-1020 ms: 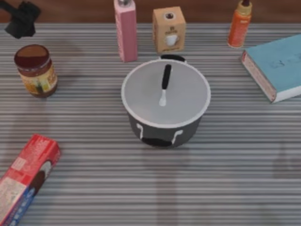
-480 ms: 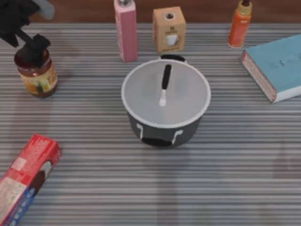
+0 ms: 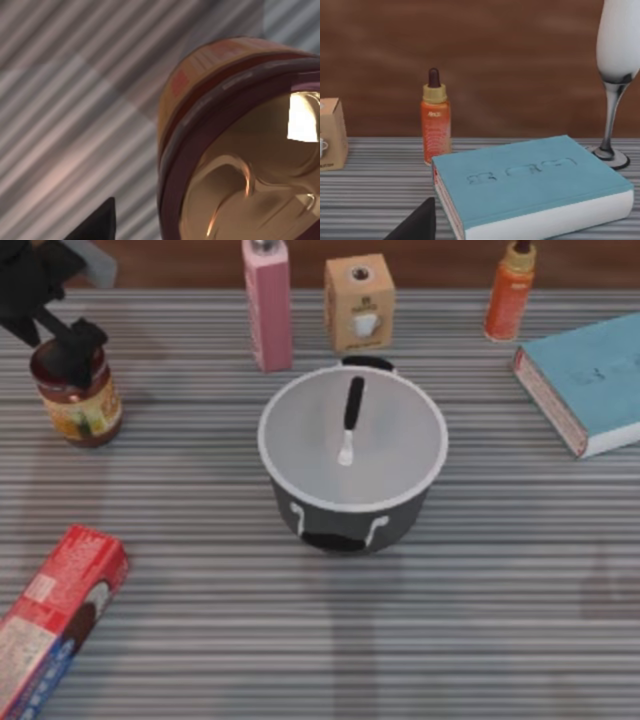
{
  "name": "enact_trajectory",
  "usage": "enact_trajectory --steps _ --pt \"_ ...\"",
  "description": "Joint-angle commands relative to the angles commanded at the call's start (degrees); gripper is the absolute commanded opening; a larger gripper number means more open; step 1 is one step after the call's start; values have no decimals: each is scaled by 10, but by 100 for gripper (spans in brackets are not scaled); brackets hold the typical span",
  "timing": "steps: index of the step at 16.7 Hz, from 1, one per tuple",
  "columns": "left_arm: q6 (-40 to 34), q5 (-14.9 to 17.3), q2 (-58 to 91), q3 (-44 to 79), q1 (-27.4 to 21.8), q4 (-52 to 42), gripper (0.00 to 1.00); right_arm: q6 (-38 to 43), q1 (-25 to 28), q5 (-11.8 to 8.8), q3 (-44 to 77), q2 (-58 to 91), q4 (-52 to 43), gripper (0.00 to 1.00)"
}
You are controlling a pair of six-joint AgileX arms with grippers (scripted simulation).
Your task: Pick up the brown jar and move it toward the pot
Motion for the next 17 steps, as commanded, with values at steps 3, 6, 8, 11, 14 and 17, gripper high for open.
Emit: enact_trajectory --steps 3,6,8,11,14,17 --pt "-2 0 -4 -41 0 39 100 0 0 0 0 0 0 100" --pt "-2 0 -8 -103 0 96 100 0 0 0 0 0 0 100" --pt "-3 -1 -8 -124 0 116 100 0 0 0 0 0 0 100" --pt "-3 0 -8 -125 0 118 100 0 0 0 0 0 0 100" --pt "-3 0 -8 -125 0 118 85 0 0 0 0 0 0 100" --pt "-3 0 -8 -125 0 118 62 0 0 0 0 0 0 100"
